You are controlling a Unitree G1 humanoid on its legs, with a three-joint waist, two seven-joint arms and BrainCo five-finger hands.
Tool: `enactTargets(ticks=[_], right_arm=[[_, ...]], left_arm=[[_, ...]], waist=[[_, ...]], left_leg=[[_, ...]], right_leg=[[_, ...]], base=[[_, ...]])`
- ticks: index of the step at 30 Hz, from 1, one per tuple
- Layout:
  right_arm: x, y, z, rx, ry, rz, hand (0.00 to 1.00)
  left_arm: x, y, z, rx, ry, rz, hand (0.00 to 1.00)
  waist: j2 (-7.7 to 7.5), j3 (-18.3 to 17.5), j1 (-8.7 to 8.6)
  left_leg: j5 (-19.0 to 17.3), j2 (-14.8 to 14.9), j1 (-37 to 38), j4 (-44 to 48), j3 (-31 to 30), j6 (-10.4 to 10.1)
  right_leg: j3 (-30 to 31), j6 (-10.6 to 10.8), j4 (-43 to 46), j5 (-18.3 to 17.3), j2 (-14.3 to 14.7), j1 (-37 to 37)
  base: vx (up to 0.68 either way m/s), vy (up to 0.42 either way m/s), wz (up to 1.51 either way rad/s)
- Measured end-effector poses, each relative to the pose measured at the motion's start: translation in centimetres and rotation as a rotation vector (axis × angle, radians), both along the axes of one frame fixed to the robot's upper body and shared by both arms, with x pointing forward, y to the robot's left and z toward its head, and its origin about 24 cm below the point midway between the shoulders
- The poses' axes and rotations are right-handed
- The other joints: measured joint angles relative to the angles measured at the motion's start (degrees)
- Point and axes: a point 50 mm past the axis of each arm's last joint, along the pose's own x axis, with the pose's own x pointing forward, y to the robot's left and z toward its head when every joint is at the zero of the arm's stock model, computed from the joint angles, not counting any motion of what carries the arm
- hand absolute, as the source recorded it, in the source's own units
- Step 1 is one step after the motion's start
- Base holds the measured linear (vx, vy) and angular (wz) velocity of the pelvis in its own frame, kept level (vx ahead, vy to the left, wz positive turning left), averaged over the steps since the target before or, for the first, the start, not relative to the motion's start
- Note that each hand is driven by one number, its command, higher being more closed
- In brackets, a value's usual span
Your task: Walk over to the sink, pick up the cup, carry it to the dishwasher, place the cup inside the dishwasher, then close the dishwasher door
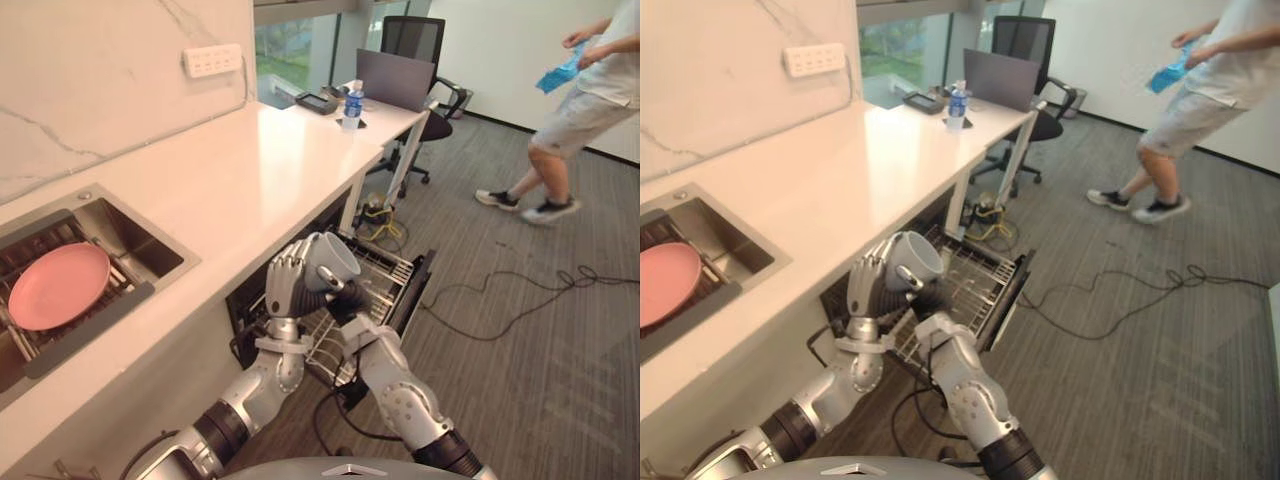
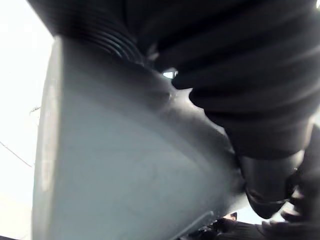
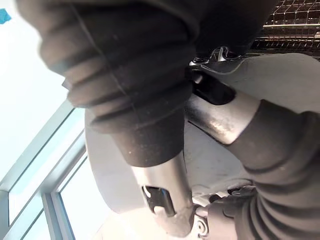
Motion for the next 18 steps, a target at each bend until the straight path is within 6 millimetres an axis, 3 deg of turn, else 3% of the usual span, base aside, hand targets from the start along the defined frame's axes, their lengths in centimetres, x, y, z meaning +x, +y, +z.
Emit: enactTargets(ticks=[16, 17, 18], right_arm=[[-0.2, -0.1, 1.6, 0.005, -0.086, -0.123, 1.00], [-0.2, -0.1, 1.7, 0.009, -0.086, -0.130, 0.00], [-0.2, -0.1, 1.7, 0.014, -0.088, -0.138, 0.00]], left_arm=[[0.3, -0.6, 1.7, -0.029, -0.072, -0.023, 1.00], [0.3, -0.7, 1.7, -0.029, -0.073, -0.024, 1.00], [0.3, -0.7, 1.7, -0.029, -0.071, -0.024, 1.00]], waist=[[1.12, 0.7, 0.25], [1.22, 0.7, 0.28], [1.28, 0.7, 0.27]], left_leg=[[0.0, -0.1, 0.1, 0.1, 0.0, -0.1], [0.0, -0.1, 0.2, 0.1, 0.0, -0.1], [0.0, -0.1, 0.3, 0.1, 0.0, -0.1]], right_leg=[[-0.1, 0.0, 0.0, 0.0, 0.4, 0.1], [-0.1, 0.1, 0.0, 0.0, 0.4, 0.1], [-0.1, 0.1, 0.0, 0.0, 0.4, 0.2]], base=[[0.00, 0.000, 0.00], [0.00, 0.000, 0.00], [0.00, 0.000, 0.00]])
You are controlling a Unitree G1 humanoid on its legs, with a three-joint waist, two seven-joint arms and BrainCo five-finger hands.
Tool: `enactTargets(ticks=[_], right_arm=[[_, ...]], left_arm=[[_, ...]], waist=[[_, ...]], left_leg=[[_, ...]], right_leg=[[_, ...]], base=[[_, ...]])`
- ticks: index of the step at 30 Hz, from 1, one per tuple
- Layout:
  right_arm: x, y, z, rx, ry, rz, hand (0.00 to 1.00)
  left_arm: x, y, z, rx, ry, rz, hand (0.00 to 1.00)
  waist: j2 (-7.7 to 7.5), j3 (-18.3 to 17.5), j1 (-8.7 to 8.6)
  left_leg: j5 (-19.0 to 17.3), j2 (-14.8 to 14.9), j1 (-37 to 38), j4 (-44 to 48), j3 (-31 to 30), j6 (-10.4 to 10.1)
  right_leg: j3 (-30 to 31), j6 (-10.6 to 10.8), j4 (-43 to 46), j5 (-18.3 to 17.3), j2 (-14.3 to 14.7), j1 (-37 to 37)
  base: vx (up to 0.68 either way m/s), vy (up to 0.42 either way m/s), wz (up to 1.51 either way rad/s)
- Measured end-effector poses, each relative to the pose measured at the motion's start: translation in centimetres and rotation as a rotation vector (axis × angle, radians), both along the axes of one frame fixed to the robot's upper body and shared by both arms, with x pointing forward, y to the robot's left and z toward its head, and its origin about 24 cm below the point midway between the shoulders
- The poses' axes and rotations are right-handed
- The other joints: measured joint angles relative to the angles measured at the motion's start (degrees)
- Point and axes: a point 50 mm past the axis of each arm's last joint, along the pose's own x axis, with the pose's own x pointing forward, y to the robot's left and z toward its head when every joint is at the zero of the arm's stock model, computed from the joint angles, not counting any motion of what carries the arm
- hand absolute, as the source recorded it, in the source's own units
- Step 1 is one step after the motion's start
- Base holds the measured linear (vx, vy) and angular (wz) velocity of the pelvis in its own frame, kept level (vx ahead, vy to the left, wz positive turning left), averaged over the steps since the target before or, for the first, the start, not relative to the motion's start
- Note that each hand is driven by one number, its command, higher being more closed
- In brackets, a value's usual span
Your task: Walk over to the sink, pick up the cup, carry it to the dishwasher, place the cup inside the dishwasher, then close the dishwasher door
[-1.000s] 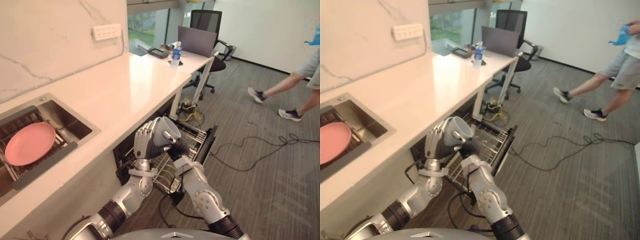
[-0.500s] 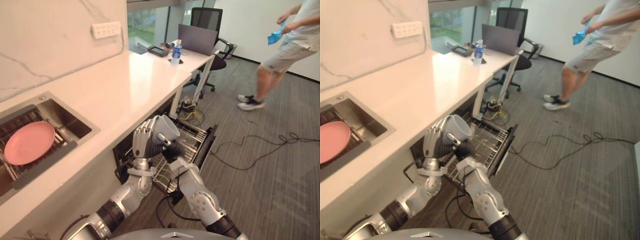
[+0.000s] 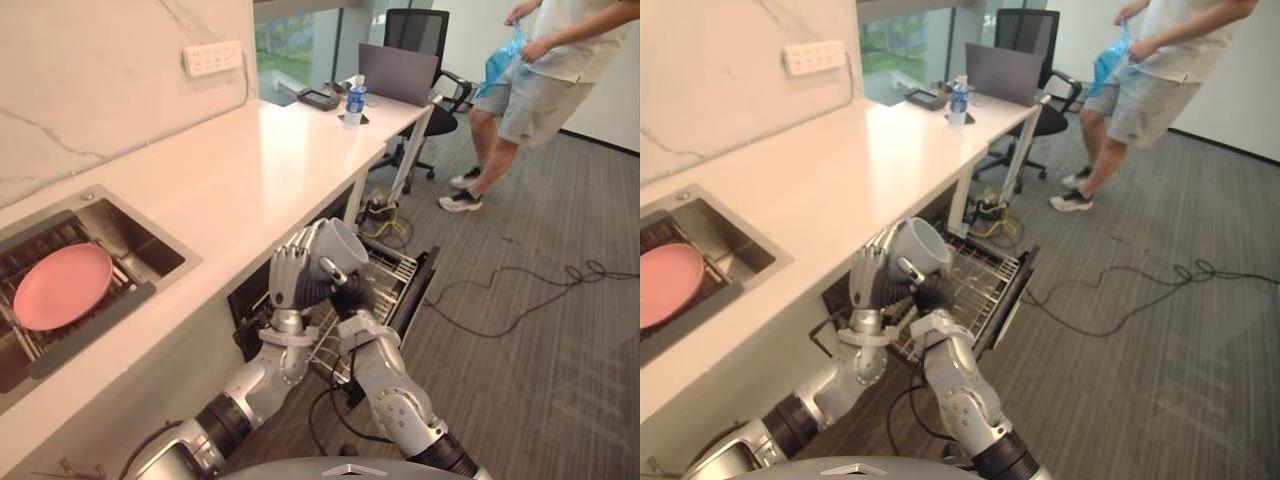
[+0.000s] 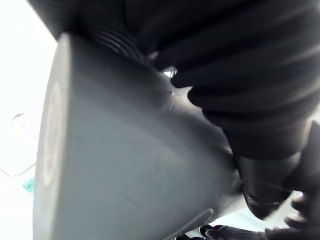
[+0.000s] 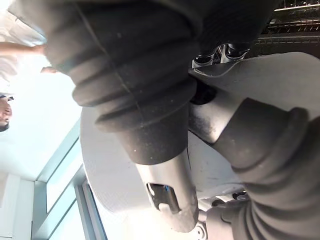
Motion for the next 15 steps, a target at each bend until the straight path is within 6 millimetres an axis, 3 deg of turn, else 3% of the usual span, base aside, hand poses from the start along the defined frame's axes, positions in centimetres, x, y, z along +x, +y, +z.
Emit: enactTargets(ticks=[3, 4, 15], right_arm=[[0.12, 0.00, 0.25, 0.003, -0.001, -0.021, 0.00], [0.10, 0.07, 0.25, 0.004, 0.001, -0.018, 1.00], [-0.17, 0.61, 0.27, -0.047, -0.017, -0.006, 1.00]], left_arm=[[-0.20, 0.04, -0.21, -0.005, 0.004, 0.006, 1.00], [-0.27, 0.11, -0.29, -0.007, 0.003, 0.011, 1.00], [-0.75, 0.81, -0.95, -0.016, 0.007, 0.037, 1.00]], waist=[[0.07, 0.0, 0.03], [0.15, -0.1, 0.15], [1.49, -0.9, 1.18]], left_leg=[[0.0, 0.0, 0.0, 0.0, -0.1, 0.0], [0.0, 0.0, 0.0, 0.0, -0.1, 0.0], [0.1, 0.0, 0.1, -0.1, -0.3, -0.1]], right_leg=[[0.0, 0.0, 0.0, 0.0, 0.0, 0.0], [0.0, 0.0, 0.0, 0.0, 0.0, 0.0], [-0.1, 0.0, 0.0, 0.0, 0.0, 0.2]], base=[[0.00, 0.000, 0.00], [0.00, 0.000, 0.00], [0.00, 0.000, 0.00]])
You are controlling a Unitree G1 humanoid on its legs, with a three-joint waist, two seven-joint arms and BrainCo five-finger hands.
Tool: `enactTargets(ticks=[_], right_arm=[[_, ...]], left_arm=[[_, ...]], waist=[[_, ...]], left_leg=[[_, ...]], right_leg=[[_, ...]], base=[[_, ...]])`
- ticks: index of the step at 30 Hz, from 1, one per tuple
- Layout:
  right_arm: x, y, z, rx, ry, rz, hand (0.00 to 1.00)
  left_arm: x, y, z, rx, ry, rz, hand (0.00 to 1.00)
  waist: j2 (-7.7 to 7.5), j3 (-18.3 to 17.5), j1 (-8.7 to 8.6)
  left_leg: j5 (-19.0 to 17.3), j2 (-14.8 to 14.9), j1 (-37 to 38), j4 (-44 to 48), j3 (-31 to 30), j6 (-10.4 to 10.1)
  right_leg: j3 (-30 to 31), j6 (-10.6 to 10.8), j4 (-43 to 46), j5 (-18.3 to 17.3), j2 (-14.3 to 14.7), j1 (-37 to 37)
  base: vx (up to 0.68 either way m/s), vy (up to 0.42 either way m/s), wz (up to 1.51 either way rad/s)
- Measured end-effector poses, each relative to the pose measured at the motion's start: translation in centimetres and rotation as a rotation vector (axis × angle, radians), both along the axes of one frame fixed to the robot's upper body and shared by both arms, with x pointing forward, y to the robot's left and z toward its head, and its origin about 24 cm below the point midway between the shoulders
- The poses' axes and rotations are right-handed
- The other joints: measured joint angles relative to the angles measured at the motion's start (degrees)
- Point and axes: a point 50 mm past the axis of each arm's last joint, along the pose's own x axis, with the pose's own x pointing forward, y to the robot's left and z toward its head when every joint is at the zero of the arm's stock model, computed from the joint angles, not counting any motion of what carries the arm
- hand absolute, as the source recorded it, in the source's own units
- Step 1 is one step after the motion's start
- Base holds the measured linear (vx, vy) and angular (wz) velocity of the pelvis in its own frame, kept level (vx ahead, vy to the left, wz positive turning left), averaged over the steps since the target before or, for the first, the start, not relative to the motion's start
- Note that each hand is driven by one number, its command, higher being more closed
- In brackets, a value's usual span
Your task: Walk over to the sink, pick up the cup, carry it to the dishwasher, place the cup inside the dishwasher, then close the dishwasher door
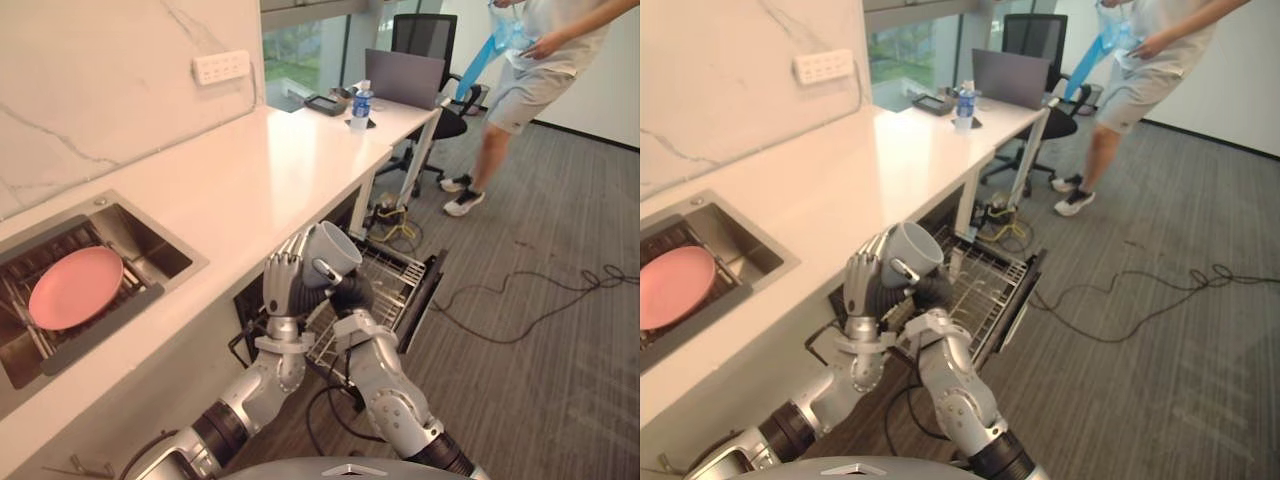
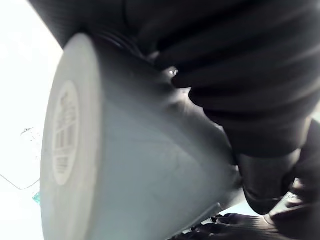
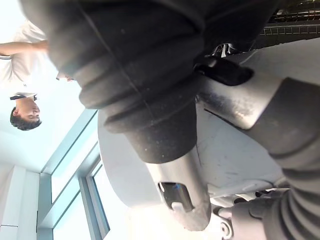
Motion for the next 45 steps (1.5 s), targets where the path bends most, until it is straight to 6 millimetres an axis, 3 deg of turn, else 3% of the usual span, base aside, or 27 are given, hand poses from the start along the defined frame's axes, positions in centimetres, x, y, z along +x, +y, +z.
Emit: enactTargets(ticks=[10, 11, 34, 45], right_arm=[[0.0, 0.1, 0.0, -0.001, 0.003, 0.001, 1.00], [0.0, 0.1, 0.0, -0.001, 0.003, 0.001, 0.00], [0.5, -0.2, 0.4, -0.019, -0.008, -0.028, 0.00], [0.5, 0.0, 0.1, 0.061, 0.053, 0.002, 0.00]], left_arm=[[-0.1, 0.2, -0.2, 0.002, 0.000, 0.005, 1.00], [-0.1, 0.3, -0.2, 0.001, 0.000, 0.005, 1.00], [-0.4, 0.8, -0.9, 0.010, 0.018, 0.024, 1.00], [-0.4, 1.0, -1.1, 0.023, 0.025, 0.029, 1.00]], waist=[[0.50, -0.6, 0.11], [0.62, -0.8, 0.12], [0.56, -1.5, 0.19], [0.73, -2.2, 0.18]], left_leg=[[0.2, 0.0, 0.1, -0.1, 0.0, 0.0], [0.2, 0.0, 0.1, -0.1, 0.0, 0.0], [0.3, 0.0, 0.3, -0.1, 0.0, 0.0], [0.3, 0.0, 0.3, -0.2, 0.0, 0.1]], right_leg=[[0.0, 0.0, 0.0, 0.0, 0.0, 0.0], [0.0, 0.0, 0.0, 0.0, 0.0, 0.0], [0.1, 0.0, 0.0, 0.0, 0.1, 0.1], [0.1, 0.0, 0.0, 0.0, 0.0, 0.1]], base=[[0.00, 0.000, 0.00], [0.00, 0.000, 0.00], [0.00, 0.000, 0.00], [0.00, 0.000, 0.00]])
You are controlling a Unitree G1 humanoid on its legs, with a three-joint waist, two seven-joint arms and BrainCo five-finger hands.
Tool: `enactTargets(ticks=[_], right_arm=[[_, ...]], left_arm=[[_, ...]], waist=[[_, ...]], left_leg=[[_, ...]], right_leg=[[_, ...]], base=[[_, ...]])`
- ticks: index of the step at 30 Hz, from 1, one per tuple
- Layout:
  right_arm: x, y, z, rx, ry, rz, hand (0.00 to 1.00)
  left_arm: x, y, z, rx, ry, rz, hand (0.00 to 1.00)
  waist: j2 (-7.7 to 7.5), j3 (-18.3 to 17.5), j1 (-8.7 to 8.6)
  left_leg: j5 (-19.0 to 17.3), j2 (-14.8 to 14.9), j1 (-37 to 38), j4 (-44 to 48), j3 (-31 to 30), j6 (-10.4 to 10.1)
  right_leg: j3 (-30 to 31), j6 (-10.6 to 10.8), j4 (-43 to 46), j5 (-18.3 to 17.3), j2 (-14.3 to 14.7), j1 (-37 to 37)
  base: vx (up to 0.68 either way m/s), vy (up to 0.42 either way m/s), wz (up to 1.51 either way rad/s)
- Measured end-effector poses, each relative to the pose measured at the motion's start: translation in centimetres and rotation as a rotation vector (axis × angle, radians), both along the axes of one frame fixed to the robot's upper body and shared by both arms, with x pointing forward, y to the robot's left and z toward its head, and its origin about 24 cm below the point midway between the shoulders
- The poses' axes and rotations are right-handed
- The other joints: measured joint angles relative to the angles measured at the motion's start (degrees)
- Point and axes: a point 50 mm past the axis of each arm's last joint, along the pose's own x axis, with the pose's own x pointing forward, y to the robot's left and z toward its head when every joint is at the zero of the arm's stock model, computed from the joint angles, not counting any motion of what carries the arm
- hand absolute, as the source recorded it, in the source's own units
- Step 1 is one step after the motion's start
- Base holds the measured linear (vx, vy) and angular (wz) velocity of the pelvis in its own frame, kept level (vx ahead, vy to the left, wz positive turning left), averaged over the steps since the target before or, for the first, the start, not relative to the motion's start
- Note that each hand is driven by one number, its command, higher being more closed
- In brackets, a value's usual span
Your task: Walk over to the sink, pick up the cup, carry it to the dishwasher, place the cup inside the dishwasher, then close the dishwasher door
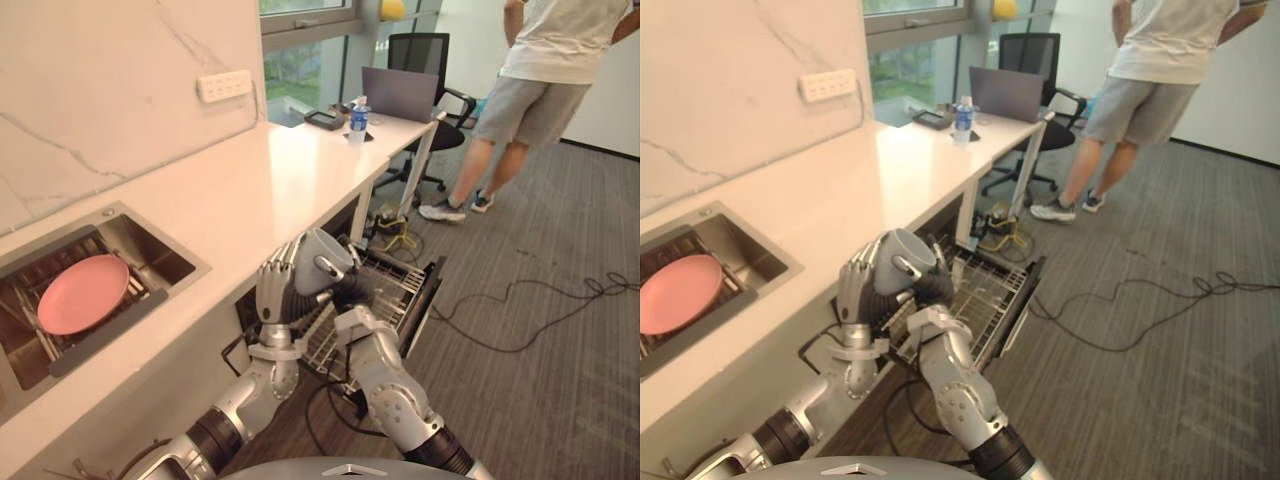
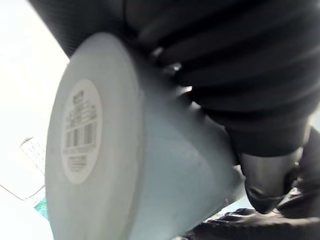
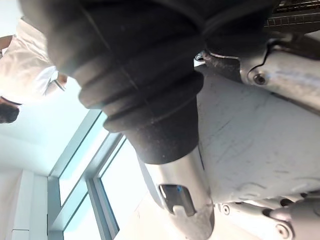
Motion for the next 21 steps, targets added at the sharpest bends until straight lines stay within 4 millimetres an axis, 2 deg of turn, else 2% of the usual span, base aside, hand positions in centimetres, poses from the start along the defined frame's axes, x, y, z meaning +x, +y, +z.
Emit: enactTargets(ticks=[13, 21], right_arm=[[-0.02, -0.07, -0.26, 0.013, 0.008, 0.044, 0.00], [0.29, -0.07, -0.18, -0.144, -0.041, 0.084, 0.00]], left_arm=[[0.00, 0.24, -0.21, 0.013, 0.003, 0.003, 1.00], [-0.04, 0.35, -0.35, 0.018, 0.008, 0.003, 1.00]], waist=[[-0.01, 0.0, 0.06], [-0.02, 0.0, 0.04]], left_leg=[[0.0, 0.0, 0.0, 0.0, 0.0, 0.0], [0.3, 0.1, -0.7, 0.0, -1.4, 0.0]], right_leg=[[-0.1, 0.0, 0.0, 0.0, 0.0, 0.0], [-1.0, -0.3, 0.0, 0.1, -0.1, 0.1]], base=[[0.00, 0.000, 0.00], [0.00, -0.001, 0.06]])
